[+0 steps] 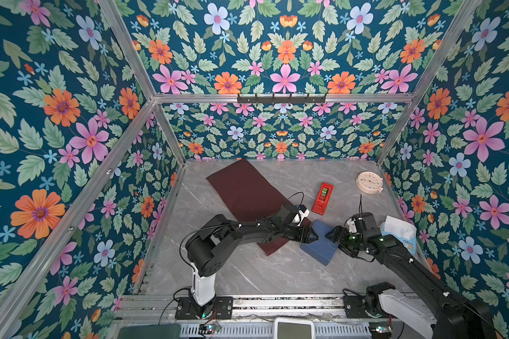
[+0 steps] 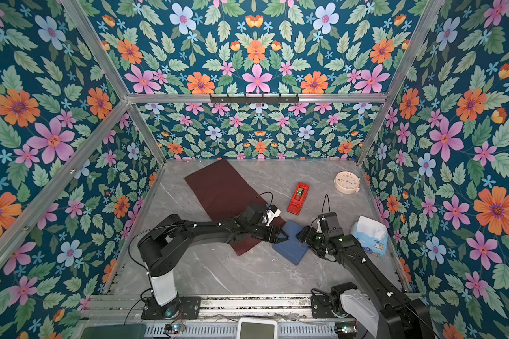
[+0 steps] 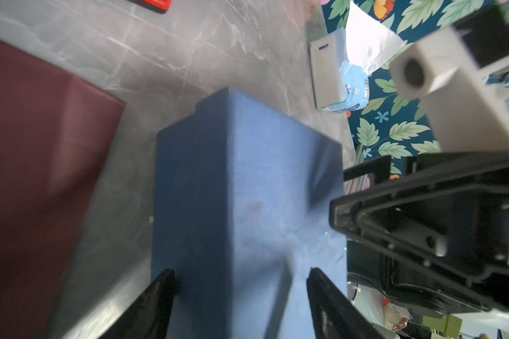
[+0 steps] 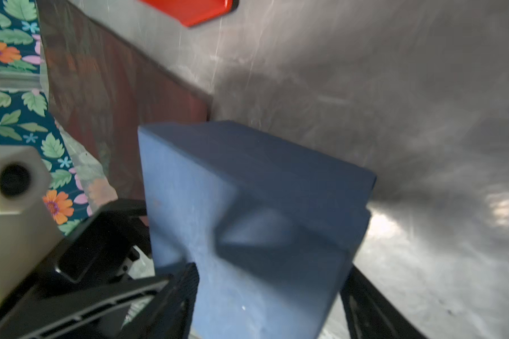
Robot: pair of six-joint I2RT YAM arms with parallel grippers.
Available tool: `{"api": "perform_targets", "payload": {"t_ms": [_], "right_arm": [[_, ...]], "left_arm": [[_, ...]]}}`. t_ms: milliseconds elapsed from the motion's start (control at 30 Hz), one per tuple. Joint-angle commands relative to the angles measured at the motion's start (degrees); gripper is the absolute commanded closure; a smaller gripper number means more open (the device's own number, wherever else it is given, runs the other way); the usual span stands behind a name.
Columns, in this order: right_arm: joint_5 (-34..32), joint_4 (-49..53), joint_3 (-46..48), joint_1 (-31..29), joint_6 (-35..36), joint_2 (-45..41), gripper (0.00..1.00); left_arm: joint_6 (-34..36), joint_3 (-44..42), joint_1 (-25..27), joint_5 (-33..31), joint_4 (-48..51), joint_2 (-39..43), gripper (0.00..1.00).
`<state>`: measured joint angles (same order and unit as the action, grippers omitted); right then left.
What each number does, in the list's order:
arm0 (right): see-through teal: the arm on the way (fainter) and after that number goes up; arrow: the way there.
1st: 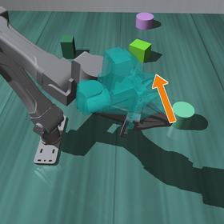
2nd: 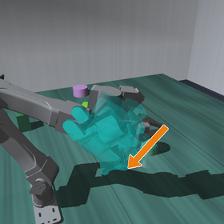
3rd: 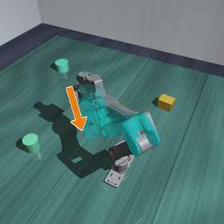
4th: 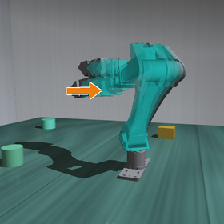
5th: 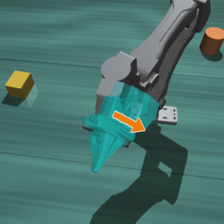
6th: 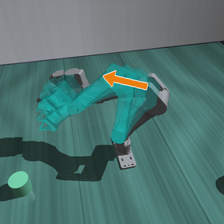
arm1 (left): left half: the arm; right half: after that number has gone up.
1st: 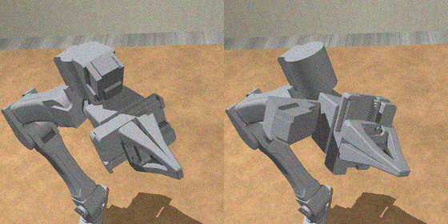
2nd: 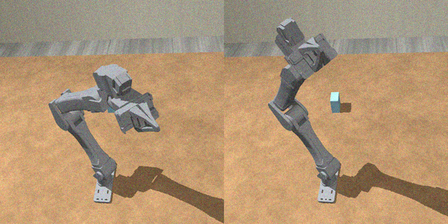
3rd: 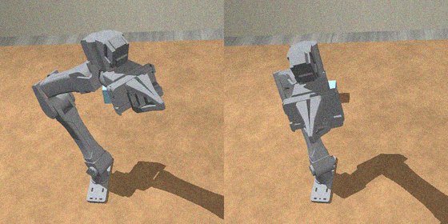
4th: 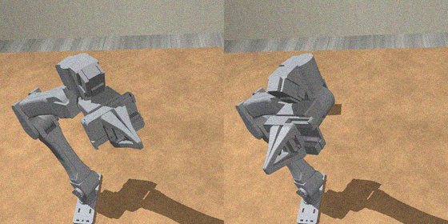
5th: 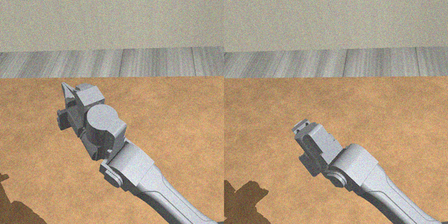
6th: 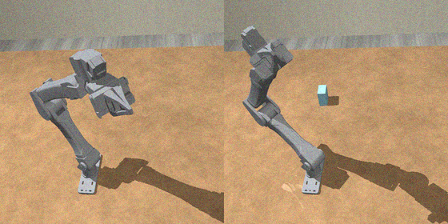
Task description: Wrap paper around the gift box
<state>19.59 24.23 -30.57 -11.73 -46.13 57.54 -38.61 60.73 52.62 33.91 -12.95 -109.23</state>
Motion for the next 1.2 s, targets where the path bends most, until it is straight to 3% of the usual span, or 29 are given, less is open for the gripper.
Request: {"api": "perform_targets", "payload": {"t_ms": [0,233,367,467,633,700,767,867,1000,1167], "right_arm": [[0.7,-3.5,-1.6,3.8,3.2,1.7,0.25],[1.5,-8.3,-7.3,17.3,9.3,11.7,0.27],[-3.2,-7.5,-13.4,20.9,12.0,17.7,0.24],[-9.0,-5.4,-17.6,21.7,14.7,19.7,0.17],[-15.0,-0.1,-20.5,21.0,19.6,16.0,0.12],[-17.5,2.1,-20.5,17.1,21.4,11.8,0.13],[-18.7,2.7,-19.9,9.5,22.7,7.7,0.15],[-14.6,1.5,-19.2,-3.1,20.5,6.2,0.17],[-11.8,0.6,-21.7,-15.4,17.9,12.0,0.17],[-6.7,-1.7,-21.9,-17.4,16.4,17.6,0.19]], "left_arm": [[-0.7,4.9,0.4,2.3,-1.7,-3.7,0.27],[-2.6,22.1,0.8,2.5,-1.9,-15.5,0.24],[-2.0,27.9,0.6,0.7,0.3,-18.8,0.22],[0.0,26.3,-0.5,-0.9,1.6,-16.5,0.19],[5.4,10.6,-5.8,-5.8,0.7,-2.5,0.14],[6.7,1.8,-9.6,-9.0,-0.1,5.1,0.14],[6.6,-5.3,-15.6,-13.5,0.6,10.9,0.14],[6.4,-9.4,-24.4,-14.1,4.8,12.4,0.16],[9.9,-8.8,-26.2,-17.4,12.0,10.0,0.18],[9.6,-12.6,-26.1,-17.5,12.3,10.8,0.20]]}}
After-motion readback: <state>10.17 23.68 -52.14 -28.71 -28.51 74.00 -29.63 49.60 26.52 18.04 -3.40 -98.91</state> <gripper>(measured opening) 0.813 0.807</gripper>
